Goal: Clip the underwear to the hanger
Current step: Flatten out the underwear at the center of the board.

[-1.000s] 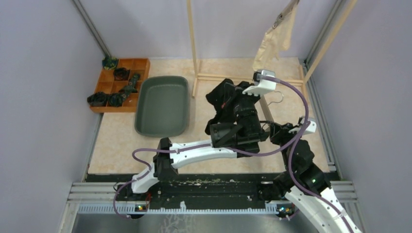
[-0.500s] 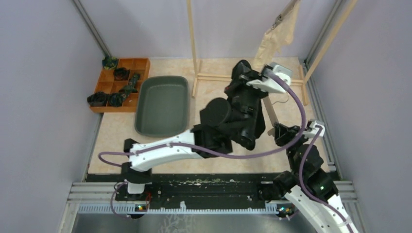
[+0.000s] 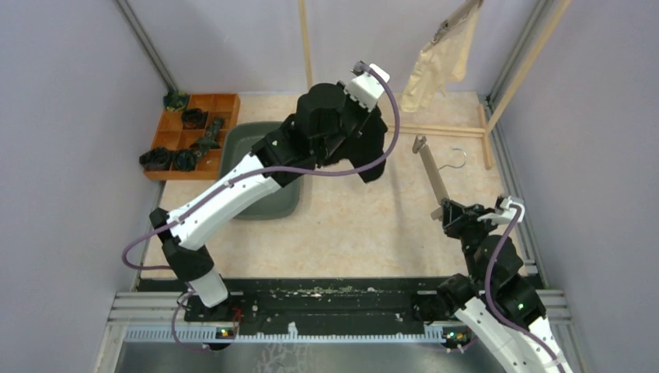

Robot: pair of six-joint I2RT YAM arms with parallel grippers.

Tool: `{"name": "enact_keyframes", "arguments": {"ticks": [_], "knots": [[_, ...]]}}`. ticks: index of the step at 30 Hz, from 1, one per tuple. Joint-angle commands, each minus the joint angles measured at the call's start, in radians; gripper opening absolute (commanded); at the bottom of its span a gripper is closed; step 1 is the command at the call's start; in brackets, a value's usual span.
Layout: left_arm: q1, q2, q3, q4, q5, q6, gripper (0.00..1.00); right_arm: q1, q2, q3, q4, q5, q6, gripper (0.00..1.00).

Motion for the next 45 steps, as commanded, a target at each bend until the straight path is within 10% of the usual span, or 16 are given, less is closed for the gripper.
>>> {"name": "enact_keyframes", "arguments": {"ticks": [1,7,17,31,45], "knots": [[0.102,-0.063,-0.092,0.001,0.352,-0.108,0.00,0.004,0.017,0.031,0.065,-0.014,-0.003,0.00],[0.238,-0.069,-0.222,0.076,0.565,-0.187,0.00,0.004,0.060,0.011,0.100,-0.019,-0.009,0.00],[0.275,-0.060,-0.232,-0.054,0.450,-0.221,0.00,0.004,0.078,-0.005,0.125,-0.018,-0.017,0.00],[0.368,0.315,0.321,-0.334,0.330,-0.160,0.00,0.004,0.100,-0.024,0.150,-0.025,-0.013,0.00],[0.468,0.294,0.236,-0.299,0.464,-0.207,0.00,0.005,0.122,-0.046,0.180,-0.027,-0.016,0.00]]}}
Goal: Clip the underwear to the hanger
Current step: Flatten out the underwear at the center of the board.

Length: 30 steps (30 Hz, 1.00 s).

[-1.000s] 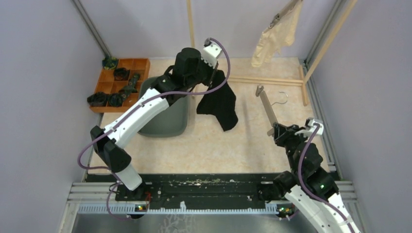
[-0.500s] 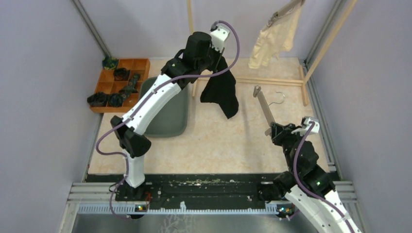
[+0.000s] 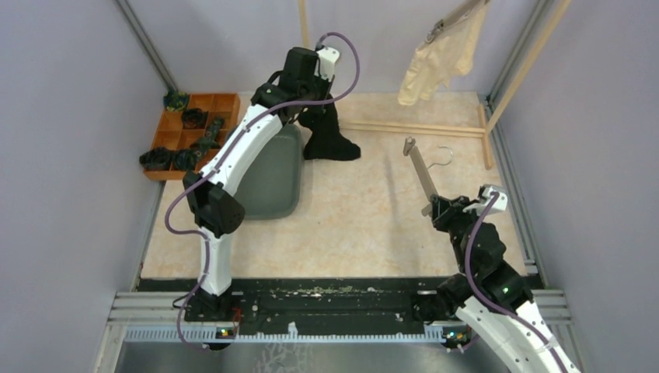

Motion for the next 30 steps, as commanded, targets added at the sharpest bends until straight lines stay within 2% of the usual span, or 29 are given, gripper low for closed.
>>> {"name": "enact_keyframes", "arguments": {"ticks": [1,12,23,30], "knots": [[-0.021,-0.081,-0.013,0.026,0.050,-0.023,0.00,0.004,0.008,0.002,0.077,-0.003,-0.013,0.00],[-0.156,-0.278,-0.159,0.137,0.104,-0.014,0.00,0.004,-0.001,-0.002,0.072,0.008,-0.007,0.00],[-0.204,-0.289,-0.203,0.142,-0.021,-0.028,0.00,0.004,-0.001,-0.004,0.069,0.008,-0.007,0.00],[-0.206,-0.377,-0.298,0.144,-0.090,-0.038,0.00,0.004,0.005,-0.007,0.080,0.005,-0.008,0.00]]}}
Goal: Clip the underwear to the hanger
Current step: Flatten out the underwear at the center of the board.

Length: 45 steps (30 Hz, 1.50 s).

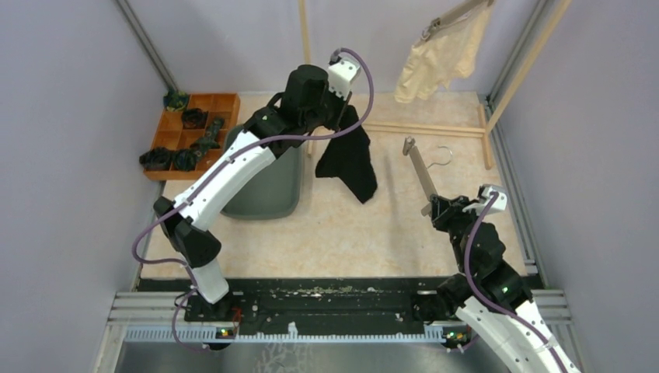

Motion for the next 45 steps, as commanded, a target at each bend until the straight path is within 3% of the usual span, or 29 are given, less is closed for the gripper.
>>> {"name": "enact_keyframes", "arguments": {"ticks": [1,5,9,14,19,24,25,26,29,30,31,38,42,45], "knots": [[0.001,-0.106,-0.068,0.018,-0.070,-0.019,0.00,0.004,0.002,-0.002,0.075,0.008,-0.010,0.00],[-0.015,-0.185,-0.125,-0.012,-0.174,-0.014,0.00,0.004,0.010,-0.005,0.083,-0.001,-0.007,0.00],[-0.039,-0.161,-0.075,-0.088,-0.262,0.005,0.00,0.004,0.006,-0.011,0.083,-0.008,0.000,0.00],[-0.043,-0.007,-0.003,-0.108,-0.280,0.020,0.00,0.004,-0.005,-0.004,0.071,0.000,-0.003,0.00],[-0.018,0.245,0.118,-0.106,-0.276,0.021,0.00,0.004,-0.021,-0.002,0.056,0.015,-0.007,0.00],[0.022,0.387,0.092,0.019,-0.209,-0.018,0.00,0.005,-0.024,-0.004,0.050,0.020,-0.012,0.00],[0.026,0.400,0.074,0.057,-0.196,-0.019,0.05,0.004,-0.023,-0.005,0.050,0.024,-0.014,0.00],[0.030,0.412,0.068,0.084,-0.184,-0.025,0.17,0.004,-0.023,-0.007,0.050,0.028,-0.015,0.00],[0.033,0.423,0.045,0.158,-0.193,-0.037,0.80,0.004,-0.021,-0.015,0.051,0.036,-0.018,0.00],[0.034,0.418,0.039,0.175,-0.207,-0.044,0.93,0.004,-0.020,-0.014,0.052,0.034,-0.018,0.00],[0.036,0.410,0.035,0.190,-0.225,-0.047,0.99,0.004,-0.019,-0.015,0.052,0.032,-0.018,0.00],[0.049,0.262,-0.082,0.265,-0.333,-0.092,1.00,0.004,-0.010,-0.018,0.062,0.023,-0.017,0.00],[0.048,0.100,-0.301,0.340,-0.348,-0.163,1.00,0.004,-0.008,-0.018,0.065,0.019,-0.017,0.00],[0.048,-0.031,-0.499,0.405,-0.272,-0.261,1.00,0.004,-0.004,-0.020,0.070,0.017,-0.015,0.00]]}}
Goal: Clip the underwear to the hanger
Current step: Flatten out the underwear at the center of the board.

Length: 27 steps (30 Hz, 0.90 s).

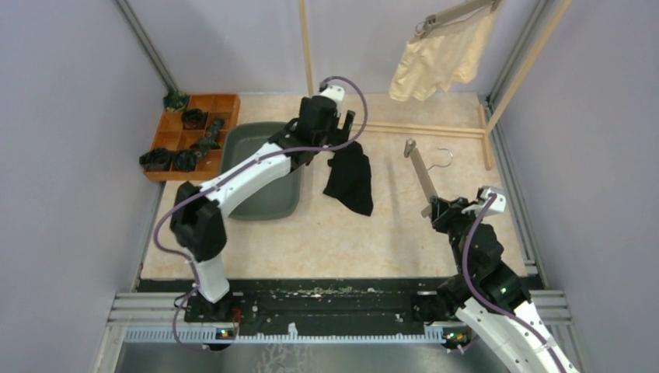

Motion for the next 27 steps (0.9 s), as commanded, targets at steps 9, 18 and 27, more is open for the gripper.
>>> {"name": "enact_keyframes", "arguments": {"ticks": [9,18,27], "knots": [[0.000,-0.329,-0.674,0.437,0.337,-0.416,0.99,0.005,0.023,-0.004,0.087,-0.015,-0.009,0.00],[-0.024,-0.233,-0.741,0.480,0.292,-0.480,0.98,0.004,0.026,-0.007,0.090,-0.026,-0.005,0.00],[-0.021,-0.130,-0.752,0.535,0.273,-0.519,0.98,0.005,0.026,-0.010,0.089,-0.021,-0.006,0.00]]}}
